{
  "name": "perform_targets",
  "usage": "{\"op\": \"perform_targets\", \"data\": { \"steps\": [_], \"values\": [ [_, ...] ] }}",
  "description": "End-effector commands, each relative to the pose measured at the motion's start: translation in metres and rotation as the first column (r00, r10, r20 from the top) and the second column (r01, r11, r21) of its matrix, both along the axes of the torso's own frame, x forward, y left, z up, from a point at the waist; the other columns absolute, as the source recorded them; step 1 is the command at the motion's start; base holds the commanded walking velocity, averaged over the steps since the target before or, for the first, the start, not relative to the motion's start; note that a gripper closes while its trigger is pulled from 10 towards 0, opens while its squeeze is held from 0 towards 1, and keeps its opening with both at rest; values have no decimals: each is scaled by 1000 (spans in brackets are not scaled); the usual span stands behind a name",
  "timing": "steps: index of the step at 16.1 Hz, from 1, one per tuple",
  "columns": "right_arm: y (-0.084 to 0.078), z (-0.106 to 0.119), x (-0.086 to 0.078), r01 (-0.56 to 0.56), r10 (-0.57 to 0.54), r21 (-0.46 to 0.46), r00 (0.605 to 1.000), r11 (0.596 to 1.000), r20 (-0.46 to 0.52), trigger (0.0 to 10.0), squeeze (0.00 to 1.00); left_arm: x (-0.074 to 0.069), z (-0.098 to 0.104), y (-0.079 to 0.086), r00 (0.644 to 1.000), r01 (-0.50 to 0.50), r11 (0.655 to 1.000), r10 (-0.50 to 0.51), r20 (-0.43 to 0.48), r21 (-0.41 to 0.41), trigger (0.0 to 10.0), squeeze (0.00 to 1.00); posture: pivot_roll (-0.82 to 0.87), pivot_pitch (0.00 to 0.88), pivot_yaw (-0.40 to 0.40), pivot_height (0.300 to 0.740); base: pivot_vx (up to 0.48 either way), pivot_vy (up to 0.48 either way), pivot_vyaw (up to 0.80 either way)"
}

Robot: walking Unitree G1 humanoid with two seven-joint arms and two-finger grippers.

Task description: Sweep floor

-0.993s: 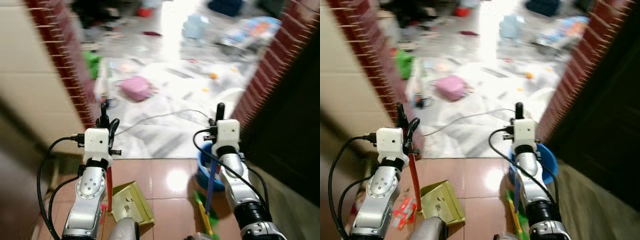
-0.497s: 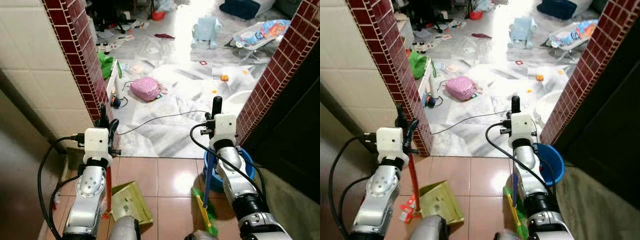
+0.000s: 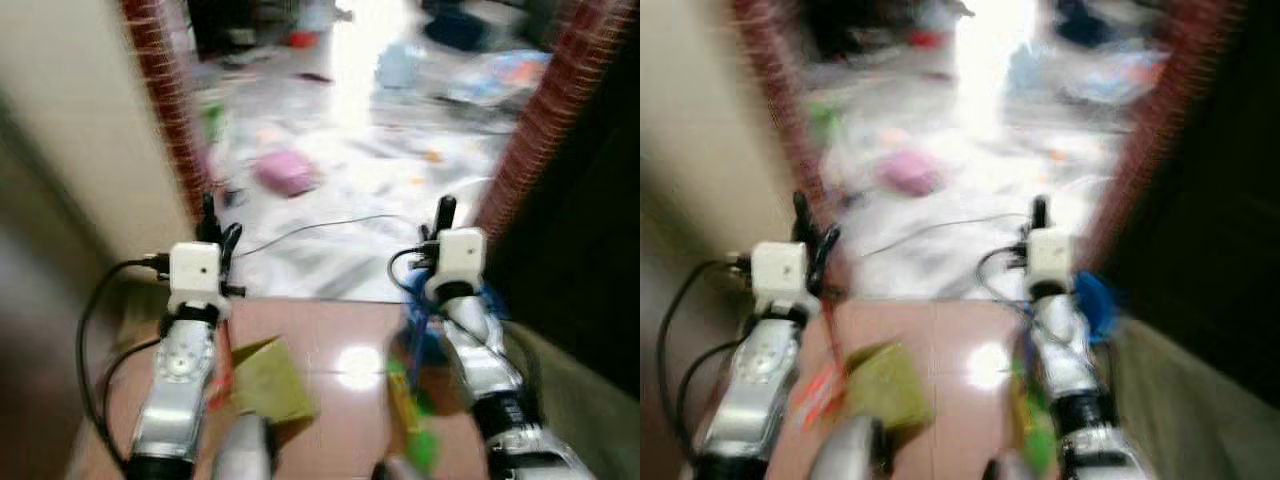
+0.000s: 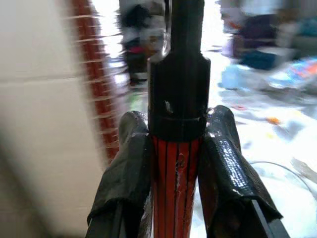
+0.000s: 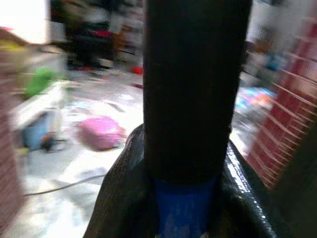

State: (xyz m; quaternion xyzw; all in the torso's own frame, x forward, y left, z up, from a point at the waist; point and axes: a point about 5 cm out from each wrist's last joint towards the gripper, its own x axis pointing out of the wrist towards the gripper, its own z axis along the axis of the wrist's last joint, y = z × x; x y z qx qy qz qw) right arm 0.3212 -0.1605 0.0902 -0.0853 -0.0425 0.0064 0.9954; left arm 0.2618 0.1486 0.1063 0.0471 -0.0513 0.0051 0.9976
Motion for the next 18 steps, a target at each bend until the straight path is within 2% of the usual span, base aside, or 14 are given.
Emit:
{"op": "perform_targets", "data": {
  "steps": [1, 3, 7, 8, 9, 12, 14, 18],
  "values": [
    [7, -4, -2, -13, 13, 21, 1000, 1000, -11, 10000, 0, -1, -6, 6, 999, -17, 1000, 18, -39, 26, 10000, 0, 3, 0, 19, 740, -420, 0, 0],
    [8, -4, -2, -14, 14, 22, 1000, 1000, -10, 10000, 0, -1, -7, 7, 999, -17, 999, 18, -43, 30, 10000, 0, 5, 0, 18, 740, -135, 0, 0],
    [7, -4, -1, -2, 2, 23, 1000, 1000, -8, 10000, 0, -1, 2, 5, 1000, 17, 1000, -17, -7, -15, 10000, 0, 15, 0, 13, 740, 0, 0, 0],
    [7, -4, 0, 4, -3, 47, 1000, 999, -12, 10000, 0, 0, 1, 5, 1000, 15, 1000, -15, -10, -9, 10000, 0, 13, 0, 13, 740, 0, 0, 0],
    [10, 1, 1, -19, 19, 25, 1000, 1000, 5, 10000, 0, 0, 0, 7, 1000, 13, 1000, -14, -19, -22, 10000, 0, 9, 0, 14, 740, 0, 0, 0],
    [12, 5, 3, -47, 46, 56, 999, 997, 19, 10000, 0, 1, 0, 3, 999, 46, 998, -47, -21, -48, 10000, 0, 7, 0, 12, 740, 0, 0, 0],
    [12, 6, 4, -42, 41, 88, 999, 995, 15, 10000, 0, 0, 0, 0, 998, 54, 997, -55, -21, -47, 10000, 0, 4, 0, 14, 740, 0, 0, 0],
    [13, 8, 6, -51, 50, 84, 999, 995, 15, 10000, 0, 1, 1, 4, 998, 54, 998, -54, -17, -41, 10000, 0, 7, 0, 14, 740, 0, 0, 0]
  ]
}}
